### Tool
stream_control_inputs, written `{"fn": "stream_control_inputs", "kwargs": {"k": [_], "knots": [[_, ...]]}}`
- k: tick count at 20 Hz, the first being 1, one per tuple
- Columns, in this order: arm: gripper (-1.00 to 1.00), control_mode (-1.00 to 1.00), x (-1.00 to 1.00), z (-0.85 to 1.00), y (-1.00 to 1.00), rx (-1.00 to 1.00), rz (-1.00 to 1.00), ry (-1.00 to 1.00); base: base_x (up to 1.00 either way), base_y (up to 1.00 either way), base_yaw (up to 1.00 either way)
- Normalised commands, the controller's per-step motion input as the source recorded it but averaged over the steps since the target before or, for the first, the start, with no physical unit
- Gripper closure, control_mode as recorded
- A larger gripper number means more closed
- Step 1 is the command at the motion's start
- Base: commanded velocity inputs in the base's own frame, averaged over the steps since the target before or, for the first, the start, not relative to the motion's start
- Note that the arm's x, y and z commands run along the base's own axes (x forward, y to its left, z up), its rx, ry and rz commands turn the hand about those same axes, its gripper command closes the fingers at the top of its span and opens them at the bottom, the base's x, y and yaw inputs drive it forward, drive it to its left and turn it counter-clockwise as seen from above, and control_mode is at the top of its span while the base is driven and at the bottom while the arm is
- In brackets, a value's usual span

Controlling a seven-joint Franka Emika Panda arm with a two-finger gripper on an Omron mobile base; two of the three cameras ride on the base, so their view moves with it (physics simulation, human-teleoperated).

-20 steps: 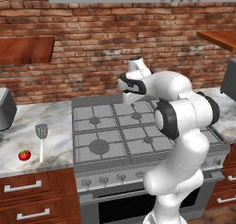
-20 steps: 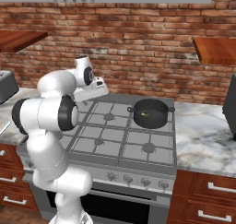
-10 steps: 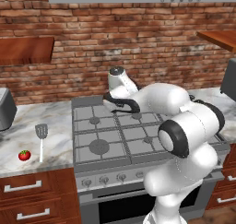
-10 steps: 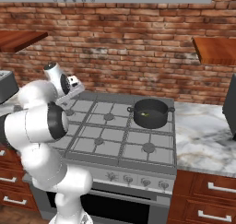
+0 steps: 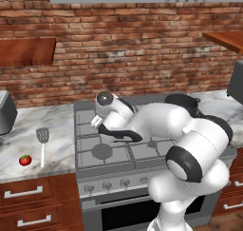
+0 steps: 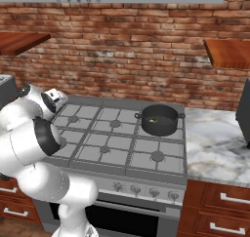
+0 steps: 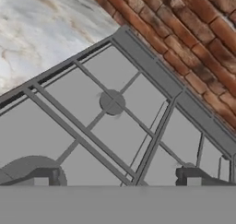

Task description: Put the tomato and broccoli in the pot. Retrieve the spatula and lightly stir the vegetables in the pot.

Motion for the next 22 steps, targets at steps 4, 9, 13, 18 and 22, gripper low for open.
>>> {"fn": "stream_control_inputs", "kwargs": {"k": [4,9,13,18,22], "knots": [[-1.00,-1.00,-0.23,0.00,0.80,0.05,0.00,-0.03,0.00,0.00,0.00],[-1.00,-1.00,-0.26,0.00,0.69,0.10,0.00,0.04,0.00,0.00,0.00],[-1.00,-1.00,-0.42,0.13,0.28,0.15,0.13,0.17,0.00,0.00,0.00],[-1.00,-1.00,-0.31,0.05,0.00,0.10,0.22,0.22,0.00,0.00,0.00],[-1.00,-1.00,-0.05,0.15,0.01,0.01,0.18,0.39,0.00,0.00,0.00]]}}
